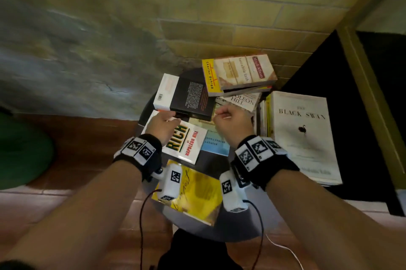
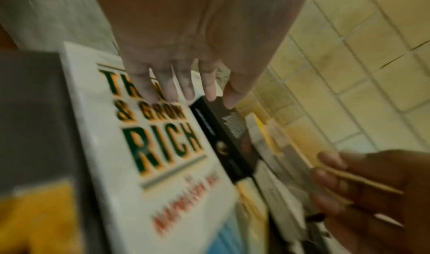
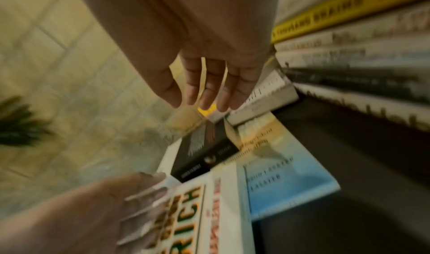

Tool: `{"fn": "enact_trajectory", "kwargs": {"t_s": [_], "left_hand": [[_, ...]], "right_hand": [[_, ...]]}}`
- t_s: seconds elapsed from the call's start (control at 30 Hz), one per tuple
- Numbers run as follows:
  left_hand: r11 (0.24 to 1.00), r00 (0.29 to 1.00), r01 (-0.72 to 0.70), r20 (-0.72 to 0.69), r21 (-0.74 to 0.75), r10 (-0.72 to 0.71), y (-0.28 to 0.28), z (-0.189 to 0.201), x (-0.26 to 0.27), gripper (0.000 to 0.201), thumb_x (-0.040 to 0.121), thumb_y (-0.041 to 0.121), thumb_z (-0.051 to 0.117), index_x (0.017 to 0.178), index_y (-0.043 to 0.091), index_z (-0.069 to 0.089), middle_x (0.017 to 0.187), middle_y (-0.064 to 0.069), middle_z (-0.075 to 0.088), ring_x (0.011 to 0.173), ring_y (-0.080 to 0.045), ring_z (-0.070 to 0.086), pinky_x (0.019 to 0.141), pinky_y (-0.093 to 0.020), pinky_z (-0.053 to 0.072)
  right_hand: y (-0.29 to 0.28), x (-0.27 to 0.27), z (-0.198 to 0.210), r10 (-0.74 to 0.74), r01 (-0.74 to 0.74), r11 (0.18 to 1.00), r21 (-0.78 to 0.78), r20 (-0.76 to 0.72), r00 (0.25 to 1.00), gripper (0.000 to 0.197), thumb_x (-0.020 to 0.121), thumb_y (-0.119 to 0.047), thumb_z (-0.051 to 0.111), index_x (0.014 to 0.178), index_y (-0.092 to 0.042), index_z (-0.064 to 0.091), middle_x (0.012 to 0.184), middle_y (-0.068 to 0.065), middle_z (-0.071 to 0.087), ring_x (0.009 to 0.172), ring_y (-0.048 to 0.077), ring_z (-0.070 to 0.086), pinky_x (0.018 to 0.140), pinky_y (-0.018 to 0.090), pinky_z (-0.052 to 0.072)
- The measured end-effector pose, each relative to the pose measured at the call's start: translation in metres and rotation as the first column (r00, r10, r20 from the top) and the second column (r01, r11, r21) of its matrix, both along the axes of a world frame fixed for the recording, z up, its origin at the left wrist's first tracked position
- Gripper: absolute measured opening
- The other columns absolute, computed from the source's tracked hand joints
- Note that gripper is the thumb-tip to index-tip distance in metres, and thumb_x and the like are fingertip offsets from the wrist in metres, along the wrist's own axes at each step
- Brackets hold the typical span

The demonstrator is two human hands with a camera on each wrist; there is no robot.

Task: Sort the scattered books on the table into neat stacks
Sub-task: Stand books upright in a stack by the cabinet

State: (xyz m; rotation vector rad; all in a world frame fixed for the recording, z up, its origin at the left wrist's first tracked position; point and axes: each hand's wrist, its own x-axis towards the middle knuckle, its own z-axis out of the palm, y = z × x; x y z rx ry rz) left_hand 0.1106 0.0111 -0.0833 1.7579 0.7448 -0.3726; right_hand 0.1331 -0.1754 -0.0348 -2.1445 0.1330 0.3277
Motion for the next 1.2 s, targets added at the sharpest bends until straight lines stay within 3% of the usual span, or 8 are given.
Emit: {"fn": "enact_trajectory", "kwargs": {"t_s": [0.13,0.3,0.63,0.8,0.87,0.97,1.1,1.2], "left_hand": [[0.892,0.993,0.109,-0.089,0.439,-0.078,0.032,-0.017,-0.003,0.055,0.074,0.031,0.078,0.126,0.023,0.061,0.127,-0.008,0.061,0.116,-0.032,0.057,0.102,-0.042,0.046],[0.823,0.979,0.206,-0.120,0.530,-0.168,0.053,-0.037,-0.006,0.078,0.063,0.035,0.084,0.131,0.025,0.049,0.123,-0.010,0.061,0.115,-0.034,0.057,0.100,-0.048,0.046],[0.969,0.993,0.026,-0.114,0.245,0.003,0.071,-0.050,-0.014,0.074,0.066,0.035,0.087,0.124,0.011,0.048,0.111,-0.001,0.064,0.100,-0.018,0.062,0.088,-0.031,0.048],[0.991,0.994,0.110,-0.018,0.069,-0.109,0.073,-0.047,-0.021,0.060,0.068,0.050,0.075,0.111,0.010,0.063,0.106,-0.005,0.072,0.099,-0.023,0.068,0.097,-0.046,0.051],[0.993,0.992,0.115,0.055,-0.039,-0.113,0.069,-0.033,-0.028,0.041,0.084,0.032,0.070,0.115,0.008,0.058,0.109,-0.006,0.070,0.102,-0.024,0.068,0.094,-0.042,0.053],[0.956,0.981,0.163,0.146,-0.245,-0.130,0.060,-0.016,-0.036,0.021,0.092,0.001,0.056,0.112,0.009,0.054,0.100,-0.002,0.067,0.083,-0.006,0.070,0.070,-0.018,0.055],[0.966,0.975,0.073,0.222,-0.247,-0.017,0.048,-0.014,-0.038,0.024,0.086,-0.001,0.065,0.098,0.017,0.055,0.099,-0.002,0.067,0.089,-0.017,0.067,0.081,-0.029,0.056],[0.999,0.994,0.049,0.100,-0.019,-0.047,0.044,-0.027,-0.046,0.037,0.078,0.013,0.077,0.106,0.018,0.053,0.093,0.004,0.061,0.092,-0.015,0.063,0.093,-0.033,0.048]], "right_hand": [[0.031,0.000,-0.041,0.070,-0.093,0.989,-0.115,-0.192,0.979,0.022,0.083,-0.023,0.070,0.102,-0.013,0.065,0.104,0.007,0.067,0.099,0.023,0.063,0.083,0.028,0.047],[0.053,0.000,-0.071,0.164,-0.242,0.930,-0.278,-0.277,0.947,0.054,0.071,-0.038,0.080,0.117,-0.021,0.058,0.123,0.008,0.053,0.115,0.028,0.053,0.099,0.039,0.046],[0.057,0.009,-0.080,0.246,-0.370,0.843,-0.390,-0.332,0.911,0.070,0.068,-0.041,0.082,0.127,-0.023,0.050,0.129,0.008,0.044,0.123,0.029,0.044,0.101,0.036,0.040],[0.049,0.008,-0.074,0.345,-0.456,0.775,-0.437,-0.312,0.885,0.072,0.068,-0.050,0.079,0.130,-0.025,0.051,0.130,0.010,0.045,0.127,0.032,0.038,0.105,0.039,0.035],[0.045,0.005,-0.069,0.383,-0.477,0.776,-0.412,-0.293,0.876,0.072,0.069,-0.053,0.077,0.130,-0.026,0.051,0.129,0.008,0.045,0.127,0.031,0.035,0.104,0.040,0.035],[0.038,0.000,-0.059,0.429,-0.482,0.843,-0.237,-0.244,0.870,0.057,0.066,-0.058,0.075,0.111,-0.027,0.059,0.112,0.000,0.063,0.109,0.023,0.057,0.094,0.044,0.048],[0.025,-0.009,-0.047,0.381,-0.403,0.908,-0.120,-0.169,0.909,0.028,0.084,-0.032,0.071,0.106,-0.019,0.062,0.092,-0.006,0.067,0.086,0.017,0.068,0.076,0.034,0.055],[0.008,-0.014,-0.044,0.259,-0.267,0.950,-0.164,-0.069,0.963,0.030,0.087,-0.034,0.067,0.106,-0.013,0.057,0.094,0.003,0.068,0.084,0.024,0.065,0.073,0.038,0.053]]}}
